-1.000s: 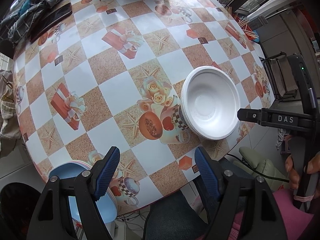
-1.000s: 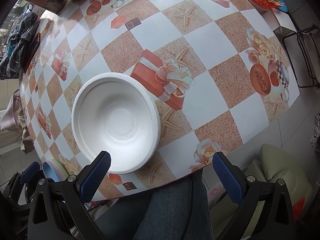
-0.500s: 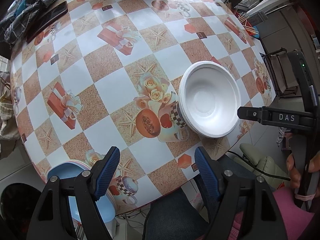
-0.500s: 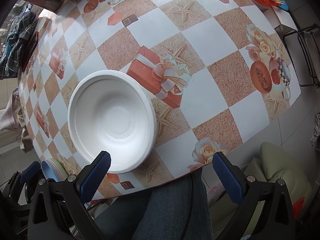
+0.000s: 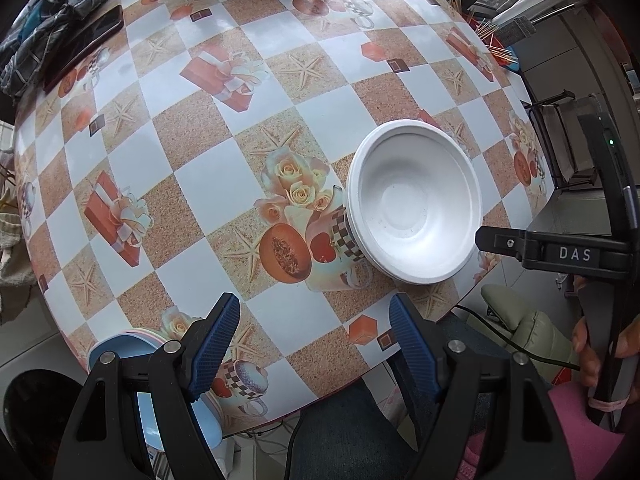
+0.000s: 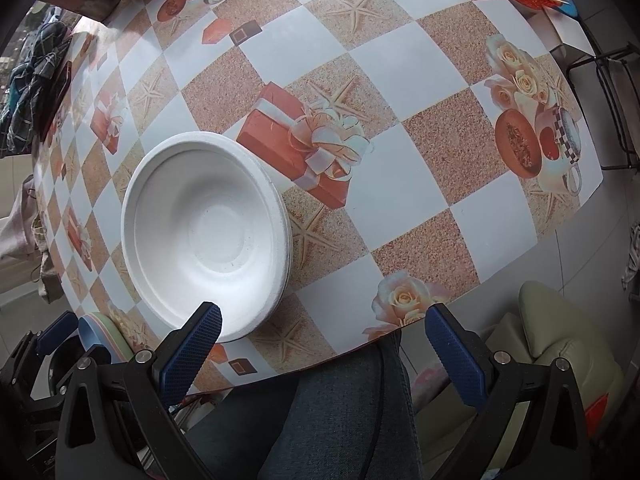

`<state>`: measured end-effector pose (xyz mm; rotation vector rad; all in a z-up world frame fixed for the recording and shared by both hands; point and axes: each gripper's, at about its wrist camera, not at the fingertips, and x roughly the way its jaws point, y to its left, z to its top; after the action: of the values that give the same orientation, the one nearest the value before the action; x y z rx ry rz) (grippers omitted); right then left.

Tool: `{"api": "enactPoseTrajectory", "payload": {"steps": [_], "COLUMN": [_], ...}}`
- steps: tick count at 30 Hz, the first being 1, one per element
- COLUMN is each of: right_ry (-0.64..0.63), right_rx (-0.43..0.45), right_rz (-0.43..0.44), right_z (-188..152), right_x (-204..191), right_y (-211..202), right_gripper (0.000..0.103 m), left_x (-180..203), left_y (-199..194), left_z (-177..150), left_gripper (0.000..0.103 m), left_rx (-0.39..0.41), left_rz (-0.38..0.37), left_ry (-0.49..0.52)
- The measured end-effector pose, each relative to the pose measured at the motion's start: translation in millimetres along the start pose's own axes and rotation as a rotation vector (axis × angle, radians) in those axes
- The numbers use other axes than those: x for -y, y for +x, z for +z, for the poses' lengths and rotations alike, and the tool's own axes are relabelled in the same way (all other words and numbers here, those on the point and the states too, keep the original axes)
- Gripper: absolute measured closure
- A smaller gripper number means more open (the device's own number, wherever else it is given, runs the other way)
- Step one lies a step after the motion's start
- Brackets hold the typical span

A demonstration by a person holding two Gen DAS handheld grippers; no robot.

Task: Organize plates and bowls
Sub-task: 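Move both grippers to the rim of the white bowl stack, then close both grippers on the rim of the bowl stack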

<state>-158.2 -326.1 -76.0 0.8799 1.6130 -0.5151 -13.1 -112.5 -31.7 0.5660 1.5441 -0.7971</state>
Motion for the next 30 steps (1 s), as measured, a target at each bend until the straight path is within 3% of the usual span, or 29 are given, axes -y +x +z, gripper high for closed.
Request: {"api": "enactPoseTrajectory", "payload": {"steps": [10, 16, 23, 30], "right_ry": [-0.043, -0.087, -0.126, -0.174], "right_rx": [0.061, 0.018, 0.018, 0.005], "right_rz": [0.013, -0.018, -0.082, -0.100], "right_z": [4, 3, 16, 38], "right_x": [3, 3, 6, -2], "right_y": [-7, 4, 10, 23], "right_gripper": [0.001, 0.001, 0.001, 0.001], "left_x": [0, 12, 23, 22], "left_y": [13, 29, 52, 73], "left_z": [15, 25, 38, 45], "left_gripper": [0.023, 0.023, 0.023, 0.023], "left_rx": [0.023, 0.026, 0.009, -0.016], "left_rz": [-0.024, -0.037, 0.006, 0.051], "left_ry": [-0.080, -0.081, -0.070, -0.119]}}
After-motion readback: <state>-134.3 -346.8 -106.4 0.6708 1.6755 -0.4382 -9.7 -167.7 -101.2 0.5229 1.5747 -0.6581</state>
